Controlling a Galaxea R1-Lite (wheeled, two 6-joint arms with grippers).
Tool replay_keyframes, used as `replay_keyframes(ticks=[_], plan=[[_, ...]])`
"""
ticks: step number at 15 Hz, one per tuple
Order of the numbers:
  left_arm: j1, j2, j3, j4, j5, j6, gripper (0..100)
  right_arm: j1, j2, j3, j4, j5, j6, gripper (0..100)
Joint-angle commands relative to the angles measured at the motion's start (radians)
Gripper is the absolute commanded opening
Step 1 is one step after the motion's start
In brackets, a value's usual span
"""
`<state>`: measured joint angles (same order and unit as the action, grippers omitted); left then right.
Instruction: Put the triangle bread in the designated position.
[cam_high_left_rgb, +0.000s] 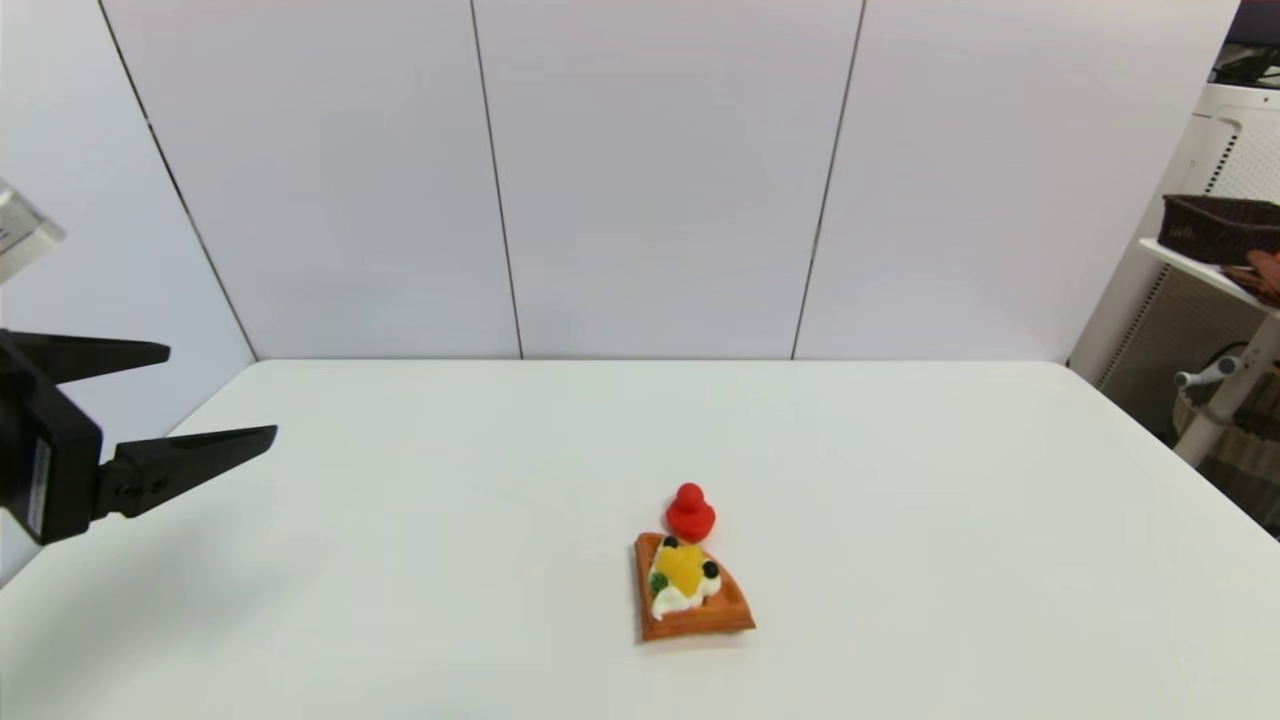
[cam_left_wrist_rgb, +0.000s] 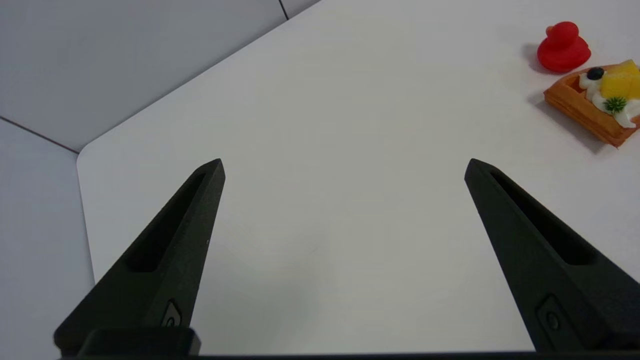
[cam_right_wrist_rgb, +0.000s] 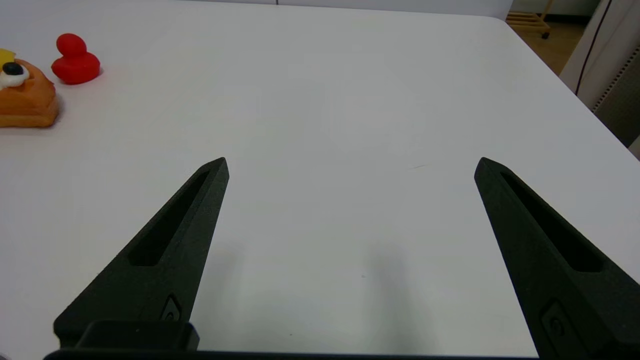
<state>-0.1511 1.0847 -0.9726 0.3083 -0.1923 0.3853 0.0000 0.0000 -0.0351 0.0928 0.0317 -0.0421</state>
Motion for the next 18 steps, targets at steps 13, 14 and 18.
replay_keyframes(ticks=[13, 14, 18], plan=[[0.077, -0.805, 0.719, -0.325, 0.002, -0.260, 100, 0.000, 0.000, 0.000, 0.001, 0.001, -0.001, 100], [0.077, -0.805, 0.736, -0.362, 0.002, -0.273, 100, 0.000, 0.000, 0.000, 0.001, 0.001, -0.001, 100], [0.117, -0.855, 0.767, -0.373, -0.001, -0.289, 100, 0.000, 0.000, 0.000, 0.001, 0.001, -0.001, 100]])
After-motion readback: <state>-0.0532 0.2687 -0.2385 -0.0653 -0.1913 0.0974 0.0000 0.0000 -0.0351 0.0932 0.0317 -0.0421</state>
